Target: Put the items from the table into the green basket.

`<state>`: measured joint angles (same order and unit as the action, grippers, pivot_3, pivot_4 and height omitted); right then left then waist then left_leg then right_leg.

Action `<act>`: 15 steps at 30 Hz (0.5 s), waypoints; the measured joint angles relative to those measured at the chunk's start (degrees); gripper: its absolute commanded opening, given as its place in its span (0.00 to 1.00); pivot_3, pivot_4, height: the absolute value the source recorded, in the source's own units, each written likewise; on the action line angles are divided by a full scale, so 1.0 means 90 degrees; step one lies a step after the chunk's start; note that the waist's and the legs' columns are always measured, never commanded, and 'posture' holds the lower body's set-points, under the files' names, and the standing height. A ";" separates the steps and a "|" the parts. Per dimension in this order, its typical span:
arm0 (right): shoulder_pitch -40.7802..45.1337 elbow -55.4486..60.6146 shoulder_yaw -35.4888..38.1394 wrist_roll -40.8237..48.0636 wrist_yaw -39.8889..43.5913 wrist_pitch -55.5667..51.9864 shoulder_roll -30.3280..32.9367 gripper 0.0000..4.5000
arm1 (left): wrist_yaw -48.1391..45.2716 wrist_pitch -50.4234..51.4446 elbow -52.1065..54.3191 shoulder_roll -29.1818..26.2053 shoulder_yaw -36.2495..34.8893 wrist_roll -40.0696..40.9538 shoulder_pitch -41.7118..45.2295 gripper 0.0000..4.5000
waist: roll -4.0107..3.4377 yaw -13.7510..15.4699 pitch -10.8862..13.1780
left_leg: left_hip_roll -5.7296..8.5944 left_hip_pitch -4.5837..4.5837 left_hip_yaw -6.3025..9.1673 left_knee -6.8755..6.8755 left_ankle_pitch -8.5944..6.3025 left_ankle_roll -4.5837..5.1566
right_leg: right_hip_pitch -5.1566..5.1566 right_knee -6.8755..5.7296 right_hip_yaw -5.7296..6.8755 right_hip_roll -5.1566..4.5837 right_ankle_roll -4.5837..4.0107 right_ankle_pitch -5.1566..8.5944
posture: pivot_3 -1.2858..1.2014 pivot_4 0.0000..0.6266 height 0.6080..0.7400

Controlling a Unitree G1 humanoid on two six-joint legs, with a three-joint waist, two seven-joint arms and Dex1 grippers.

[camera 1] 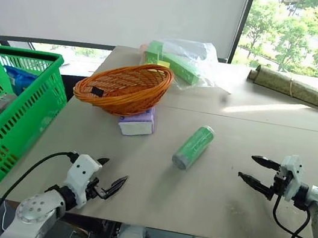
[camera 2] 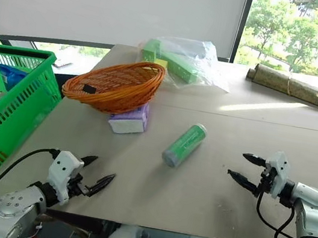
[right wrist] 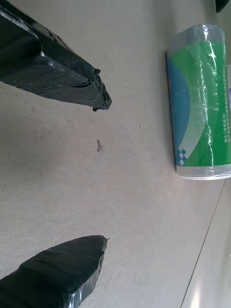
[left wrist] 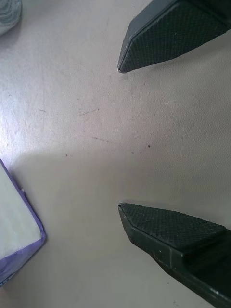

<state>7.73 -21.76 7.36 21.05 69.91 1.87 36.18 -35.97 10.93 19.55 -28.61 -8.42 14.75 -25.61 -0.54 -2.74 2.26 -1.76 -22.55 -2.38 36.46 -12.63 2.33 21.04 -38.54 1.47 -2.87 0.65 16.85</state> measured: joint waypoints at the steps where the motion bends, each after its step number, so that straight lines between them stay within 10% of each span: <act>1: 0.0000 0.0000 0.0000 0.0000 0.0000 0.0000 0.0000 1.00 | 0.0000 0.0000 0.0000 0.0000 0.0000 0.0000 0.0000 0.98 | 0.0000 0.0000 0.0000 | 0.0000 0.0000 0.0000 0.0000 0.0000 0.0000 | 0.0000 0.0000 0.0000 0.0000 0.0000 0.0000 | 0.47 0.00 1.00; 15: 0.0068 0.0084 -0.0002 0.0050 0.0081 -0.0163 0.0006 1.00 | -0.0037 -0.0170 0.0000 0.0090 -0.0144 0.0166 -0.0104 0.98 | 0.0002 0.0018 0.0001 | -0.0009 -0.0001 -0.0016 0.0000 0.0000 0.0000 | 0.0009 -0.0005 -0.0014 0.0011 0.0001 -0.0001 | 0.48 0.00 1.00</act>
<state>8.35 -21.01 7.34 21.50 70.64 0.40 36.23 -36.30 9.40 19.55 -27.79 -9.72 16.24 -26.54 -0.52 -2.57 2.27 -1.84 -22.55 -2.53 36.46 -12.63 2.33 21.13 -38.58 1.35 -2.78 0.66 16.84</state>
